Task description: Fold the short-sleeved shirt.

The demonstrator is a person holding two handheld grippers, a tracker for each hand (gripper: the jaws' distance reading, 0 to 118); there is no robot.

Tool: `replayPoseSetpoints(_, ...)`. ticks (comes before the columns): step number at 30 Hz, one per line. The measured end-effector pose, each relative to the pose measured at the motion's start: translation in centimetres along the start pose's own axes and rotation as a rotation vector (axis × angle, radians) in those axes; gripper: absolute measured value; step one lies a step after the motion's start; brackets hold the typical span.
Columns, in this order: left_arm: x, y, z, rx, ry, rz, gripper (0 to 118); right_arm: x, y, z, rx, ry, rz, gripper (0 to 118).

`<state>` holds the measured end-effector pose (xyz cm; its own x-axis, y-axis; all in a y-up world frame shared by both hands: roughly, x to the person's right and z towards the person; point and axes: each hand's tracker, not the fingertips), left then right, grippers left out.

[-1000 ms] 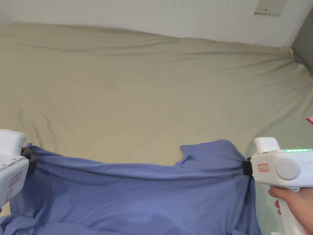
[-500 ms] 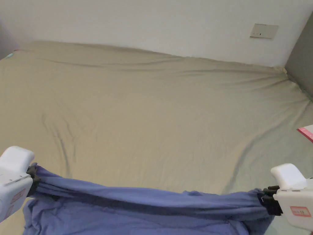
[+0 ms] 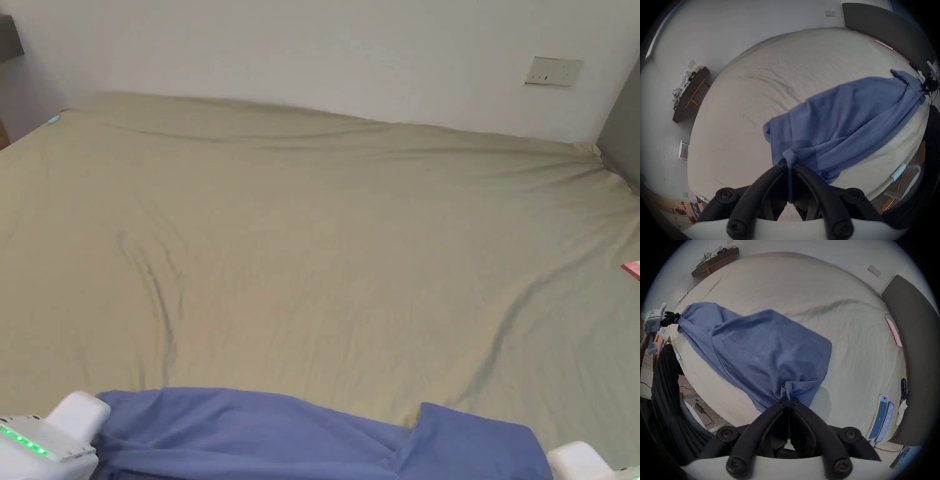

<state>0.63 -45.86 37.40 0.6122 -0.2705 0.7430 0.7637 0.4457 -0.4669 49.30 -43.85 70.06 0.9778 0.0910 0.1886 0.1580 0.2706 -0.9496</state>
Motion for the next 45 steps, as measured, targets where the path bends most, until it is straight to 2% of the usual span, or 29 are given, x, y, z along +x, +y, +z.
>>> replayPoseSetpoints(6, -0.3, -0.5, -0.7, -0.061, -0.048, -0.003, 0, -0.3, 0.2, -1.9, -0.106, 0.005, -0.013, 3)
replayPoseSetpoints(12, 0.5, -0.4, -2.9, -0.122, -0.070, -0.049, 0, -1.1, 0.7, -4.4, -0.173, -0.005, 0.030, 4)
replayPoseSetpoints(14, 0.7, 0.2, -2.8, -0.106, -0.014, -0.063, 22, -1.0, 1.0, -3.9, -0.163, -0.023, 0.025, 18)
replayPoseSetpoints(15, 0.5, 0.6, -2.5, -0.100, 0.016, -0.065, 38, -0.8, 1.1, -3.5, -0.158, -0.054, 0.022, 36)
replayPoseSetpoints(16, 0.1, 1.0, -2.1, -0.085, 0.053, -0.058, 66, -0.4, 1.4, -3.0, -0.150, -0.106, 0.016, 67)
replayPoseSetpoints(17, -0.4, 1.4, -1.5, -0.068, 0.061, -0.035, 85, 0.1, 1.9, -2.2, -0.144, -0.142, -0.008, 88)
replayPoseSetpoints(18, -0.9, 1.5, -0.7, -0.044, 0.048, -0.010, 101, 0.6, 2.4, -1.2, -0.119, -0.133, -0.037, 99)
replayPoseSetpoints(19, -1.4, 2.3, 0.3, -0.001, 0.008, 0.032, 110, 1.0, 3.2, 0.6, -0.041, -0.113, -0.061, 99)
replayPoseSetpoints(21, -2.2, 4.1, 2.6, 0.111, -0.001, 0.104, 110, 1.2, 4.8, 3.8, 0.100, -0.106, -0.093, 99)
replayPoseSetpoints(26, -2.8, 8.7, 11.5, 0.502, 0.049, 0.262, 110, -1.0, 8.6, 12.3, 0.483, -0.184, -0.115, 99)
replayPoseSetpoints(30, -2.0, 11.6, 17.3, 0.697, 0.040, 0.336, 109, -4.5, 10.4, 17.4, 0.736, -0.187, -0.145, 99)
replayPoseSetpoints(31, -1.5, 12.1, 18.4, 0.743, 0.048, 0.345, 105, -5.4, 10.8, 18.4, 0.787, -0.179, -0.152, 99)
replayPoseSetpoints(33, -0.4, 12.8, 20.1, 0.797, 0.065, 0.355, 92, -7.3, 11.1, 19.9, 0.868, -0.184, -0.152, 96)
replayPoseSetpoints(34, 0.2, 13.1, 20.5, 0.824, 0.071, 0.356, 75, -8.3, 11.3, 20.5, 0.891, -0.195, -0.142, 89)
replayPoseSetpoints(36, 1.6, 13.3, 21.5, 0.864, 0.096, 0.356, 71, -10.1, 11.5, 21.3, 0.952, -0.227, -0.129, 86)
replayPoseSetpoints(37, 2.2, 13.4, 21.4, 0.869, 0.109, 0.351, 62, -11.1, 11.4, 21.6, 0.982, -0.244, -0.116, 78)
replayPoseSetpoints(38, 2.8, 13.5, 21.3, 0.874, 0.117, 0.351, 49, -12.0, 11.4, 21.8, 1.009, -0.255, -0.109, 60)
replayPoseSetpoints(40, 4.0, 13.5, 21.4, 0.897, 0.113, 0.338, 28, -13.2, 11.4, 21.6, 1.039, -0.284, -0.105, 9)
replayPoseSetpoints(43, 5.6, 13.4, 21.3, 0.926, 0.140, 0.326, 0, -14.4, 11.4, 21.1, 1.048, -0.307, -0.091, 2)
replayPoseSetpoints(45, 6.3, 13.4, 21.5, 0.937, 0.151, 0.324, 0, -14.9, 11.1, 20.9, 1.061, -0.327, -0.095, 2)
